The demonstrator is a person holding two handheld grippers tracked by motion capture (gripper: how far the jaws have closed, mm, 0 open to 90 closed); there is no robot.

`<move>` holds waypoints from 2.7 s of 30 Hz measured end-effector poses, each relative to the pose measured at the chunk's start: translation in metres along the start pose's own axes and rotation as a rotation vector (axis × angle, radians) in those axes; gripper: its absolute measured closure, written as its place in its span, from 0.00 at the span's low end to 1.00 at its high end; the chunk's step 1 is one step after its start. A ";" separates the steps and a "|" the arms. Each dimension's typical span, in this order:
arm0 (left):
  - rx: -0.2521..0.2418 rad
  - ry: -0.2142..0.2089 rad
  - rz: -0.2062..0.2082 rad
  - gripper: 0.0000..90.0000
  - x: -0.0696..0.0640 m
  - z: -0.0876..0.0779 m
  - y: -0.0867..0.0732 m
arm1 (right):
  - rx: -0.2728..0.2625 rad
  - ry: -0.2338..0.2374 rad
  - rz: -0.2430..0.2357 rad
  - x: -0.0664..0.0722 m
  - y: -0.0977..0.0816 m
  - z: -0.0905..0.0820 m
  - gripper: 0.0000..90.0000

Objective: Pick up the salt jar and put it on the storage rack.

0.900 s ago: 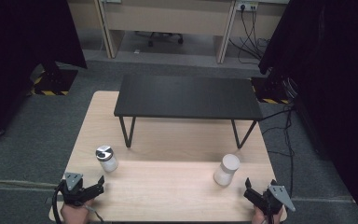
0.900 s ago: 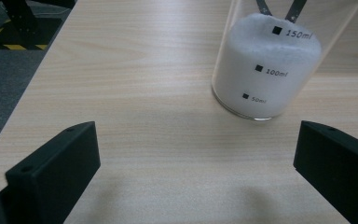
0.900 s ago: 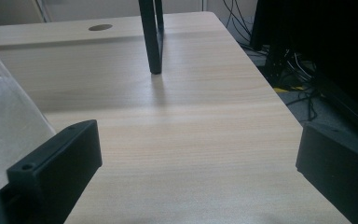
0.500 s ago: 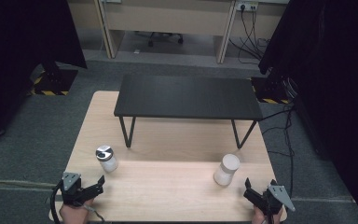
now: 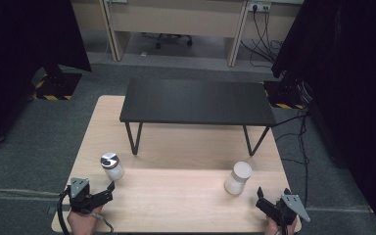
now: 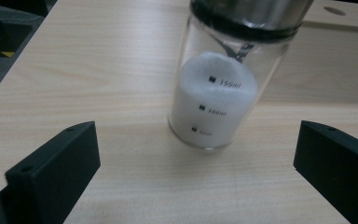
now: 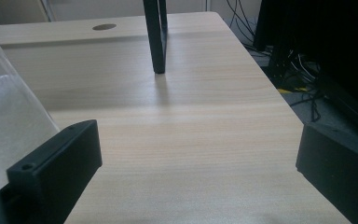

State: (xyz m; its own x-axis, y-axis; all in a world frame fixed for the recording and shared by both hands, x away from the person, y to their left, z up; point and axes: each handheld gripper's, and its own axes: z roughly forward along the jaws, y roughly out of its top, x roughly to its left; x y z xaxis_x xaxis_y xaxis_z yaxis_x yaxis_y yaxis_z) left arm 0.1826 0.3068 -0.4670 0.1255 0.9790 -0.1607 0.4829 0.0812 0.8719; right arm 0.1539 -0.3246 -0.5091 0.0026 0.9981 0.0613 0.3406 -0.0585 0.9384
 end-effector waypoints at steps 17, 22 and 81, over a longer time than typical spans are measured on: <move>-0.014 -0.009 0.053 0.00 -0.015 0.017 0.019 | -0.010 0.007 -0.003 -0.001 -0.002 -0.001 0.00; -0.019 -0.018 0.062 0.00 -0.016 0.023 0.023 | -0.007 0.005 -0.008 0.000 -0.001 -0.001 0.00; -0.002 0.021 0.149 0.34 -0.032 0.039 0.034 | -0.006 0.003 -0.046 0.003 -0.002 0.000 0.00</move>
State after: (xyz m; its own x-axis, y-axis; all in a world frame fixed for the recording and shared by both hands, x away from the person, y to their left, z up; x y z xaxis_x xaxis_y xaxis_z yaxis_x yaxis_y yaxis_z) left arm 0.2286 0.2707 -0.4505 0.1770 0.9840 -0.0196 0.4583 -0.0648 0.8865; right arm 0.1529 -0.3215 -0.5109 -0.0156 0.9997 0.0190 0.3343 -0.0127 0.9424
